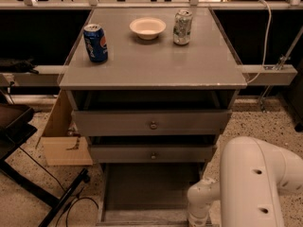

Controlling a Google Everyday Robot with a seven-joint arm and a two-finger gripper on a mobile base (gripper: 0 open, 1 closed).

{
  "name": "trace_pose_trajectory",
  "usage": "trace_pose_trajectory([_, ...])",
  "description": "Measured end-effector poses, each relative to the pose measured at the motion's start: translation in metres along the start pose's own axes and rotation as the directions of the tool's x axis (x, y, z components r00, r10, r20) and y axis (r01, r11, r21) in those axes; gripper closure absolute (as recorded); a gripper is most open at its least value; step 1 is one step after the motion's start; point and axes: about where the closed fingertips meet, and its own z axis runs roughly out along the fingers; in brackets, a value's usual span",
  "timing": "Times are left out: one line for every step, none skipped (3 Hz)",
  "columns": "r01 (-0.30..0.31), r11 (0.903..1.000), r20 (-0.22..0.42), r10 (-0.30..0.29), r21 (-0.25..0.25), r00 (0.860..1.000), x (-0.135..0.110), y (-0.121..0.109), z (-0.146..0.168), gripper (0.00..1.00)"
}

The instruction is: Open bottom drawer

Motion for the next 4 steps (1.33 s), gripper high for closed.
trace_pose_trajectory([-0.005,0.9999,0.004,0.006,-0.016,1.000,0.0009,0.0092,0.0028,1.00])
trace_pose_trajectory([-0.006,0.9998,0.004,0.006,-0.017,1.000,0.0009,0.0093,0.0029,0.73])
trace_pose_trajectory([-0.006,0.9998,0.004,0.006,-0.017,1.000,0.0009,0.0093,0.0029,0.42])
trace_pose_trajectory([-0.006,0.9998,0.004,0.006,-0.017,1.000,0.0009,0.0094,0.0029,0.19])
